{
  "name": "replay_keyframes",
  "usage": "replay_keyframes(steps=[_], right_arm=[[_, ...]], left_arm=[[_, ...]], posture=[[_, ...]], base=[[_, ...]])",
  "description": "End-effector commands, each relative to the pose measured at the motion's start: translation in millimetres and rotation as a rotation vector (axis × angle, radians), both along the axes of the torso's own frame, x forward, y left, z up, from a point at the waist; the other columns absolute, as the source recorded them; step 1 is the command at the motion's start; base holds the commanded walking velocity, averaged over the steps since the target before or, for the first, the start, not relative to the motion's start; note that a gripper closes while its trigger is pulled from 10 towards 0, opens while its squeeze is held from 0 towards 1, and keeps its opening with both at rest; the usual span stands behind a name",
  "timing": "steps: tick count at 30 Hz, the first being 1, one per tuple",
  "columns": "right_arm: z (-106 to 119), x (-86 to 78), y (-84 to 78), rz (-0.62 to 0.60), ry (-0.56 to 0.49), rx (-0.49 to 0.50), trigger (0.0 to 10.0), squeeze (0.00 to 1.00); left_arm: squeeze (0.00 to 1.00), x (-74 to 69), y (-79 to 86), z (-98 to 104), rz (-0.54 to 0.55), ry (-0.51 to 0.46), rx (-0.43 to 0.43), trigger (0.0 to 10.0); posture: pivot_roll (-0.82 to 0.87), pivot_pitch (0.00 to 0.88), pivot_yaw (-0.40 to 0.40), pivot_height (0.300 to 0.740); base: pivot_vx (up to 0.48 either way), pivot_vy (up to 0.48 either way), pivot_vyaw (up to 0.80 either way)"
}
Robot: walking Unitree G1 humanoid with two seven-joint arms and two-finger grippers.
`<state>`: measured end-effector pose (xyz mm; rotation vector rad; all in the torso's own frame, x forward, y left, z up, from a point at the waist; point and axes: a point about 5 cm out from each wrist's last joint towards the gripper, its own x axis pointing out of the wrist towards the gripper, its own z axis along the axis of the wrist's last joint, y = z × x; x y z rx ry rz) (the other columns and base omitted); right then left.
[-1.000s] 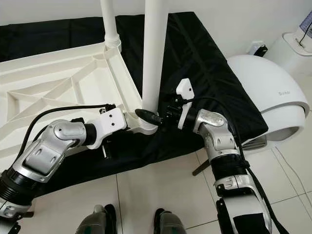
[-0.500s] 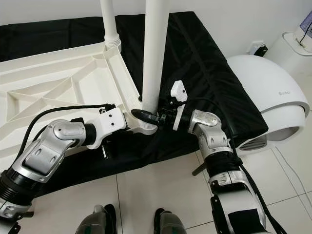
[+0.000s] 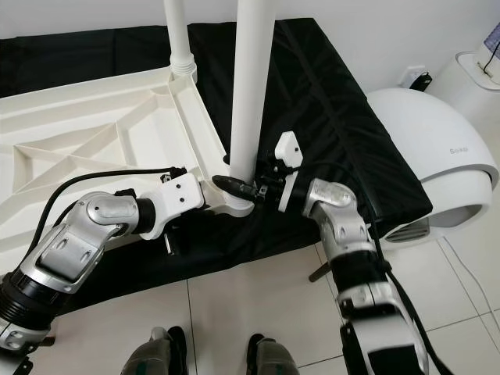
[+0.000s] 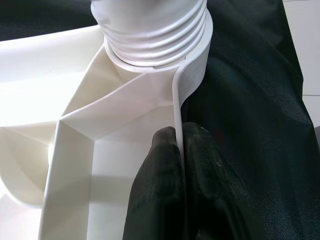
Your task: Building children table
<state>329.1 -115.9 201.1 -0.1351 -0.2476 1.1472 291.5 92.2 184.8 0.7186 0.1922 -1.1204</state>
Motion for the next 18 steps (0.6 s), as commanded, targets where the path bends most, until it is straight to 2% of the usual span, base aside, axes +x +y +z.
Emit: replay_keyframes(steps=[1, 9, 11, 18], right_arm=[[2.6, -5.9, 3.1, -0.062, -0.018, 0.045, 0.0, 0.0], [-6.8, -14.5, 10.4, -0.219, 0.007, 0.106, 0.0, 0.0], [-12.9, -16.1, 12.4, -0.33, 0.055, 0.147, 0.0, 0.0], [-17.2, -17.4, 15.6, -0.411, 0.067, 0.17, 0.0, 0.0]], left_arm=[[0.0, -4.1, 3.5, -24.7, 0.021, 0.088, 0.054, 10.0], [0.0, -3.9, 3.6, -24.9, 0.023, 0.089, 0.053, 10.0], [0.0, -3.7, 3.6, -24.9, 0.022, 0.089, 0.054, 10.0], [0.0, -3.5, 3.3, -24.9, 0.021, 0.09, 0.054, 10.0]], posture=[[0.0, 0.201, -0.03, 0.74], [0.0, 0.204, -0.029, 0.74], [0.0, 0.204, -0.028, 0.74], [0.0, 0.206, -0.027, 0.74]], base=[[0.0, 0.0, 0.0], [0.0, 0.0, 0.0], [0.0, 0.0, 0.0], [0.0, 0.0, 0.0]])
